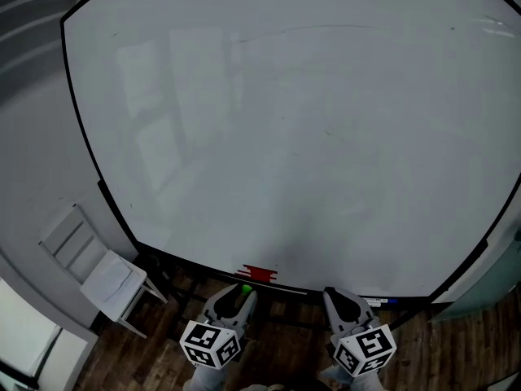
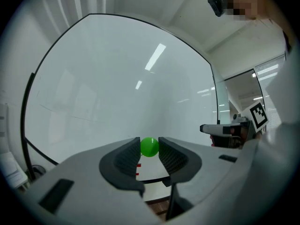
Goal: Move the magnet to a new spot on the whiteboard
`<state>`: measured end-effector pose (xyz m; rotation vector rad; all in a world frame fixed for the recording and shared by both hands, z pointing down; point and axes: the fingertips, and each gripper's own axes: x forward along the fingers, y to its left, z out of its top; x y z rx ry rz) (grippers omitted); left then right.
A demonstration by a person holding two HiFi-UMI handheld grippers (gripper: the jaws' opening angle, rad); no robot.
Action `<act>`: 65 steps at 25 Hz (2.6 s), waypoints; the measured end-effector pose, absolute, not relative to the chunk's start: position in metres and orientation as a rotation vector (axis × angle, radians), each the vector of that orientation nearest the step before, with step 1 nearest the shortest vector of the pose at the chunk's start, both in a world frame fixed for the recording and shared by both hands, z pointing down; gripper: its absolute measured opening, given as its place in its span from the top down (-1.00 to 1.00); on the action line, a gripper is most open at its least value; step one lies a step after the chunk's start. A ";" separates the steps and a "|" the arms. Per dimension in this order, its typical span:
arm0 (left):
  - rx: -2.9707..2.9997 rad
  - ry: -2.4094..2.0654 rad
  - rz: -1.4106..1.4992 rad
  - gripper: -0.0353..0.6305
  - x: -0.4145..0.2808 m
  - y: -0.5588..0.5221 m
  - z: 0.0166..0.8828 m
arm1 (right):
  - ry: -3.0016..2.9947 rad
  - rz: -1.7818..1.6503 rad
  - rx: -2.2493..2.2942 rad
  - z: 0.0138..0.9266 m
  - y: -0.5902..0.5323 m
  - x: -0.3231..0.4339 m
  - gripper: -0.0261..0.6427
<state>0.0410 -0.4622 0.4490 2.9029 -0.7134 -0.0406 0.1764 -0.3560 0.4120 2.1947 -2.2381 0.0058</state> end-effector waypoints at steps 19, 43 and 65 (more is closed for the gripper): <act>3.173 -0.714 -0.240 0.52 0.060 -0.478 0.284 | -2.275 -0.350 2.012 0.266 -0.375 0.185 0.83; 3.276 -1.338 -0.531 0.52 0.012 -0.609 0.002 | -2.339 -0.772 1.811 0.016 -0.462 0.131 0.83; 3.221 -1.322 -0.575 0.50 0.004 -0.634 -0.003 | -2.367 -0.827 1.776 0.007 -0.483 0.109 0.83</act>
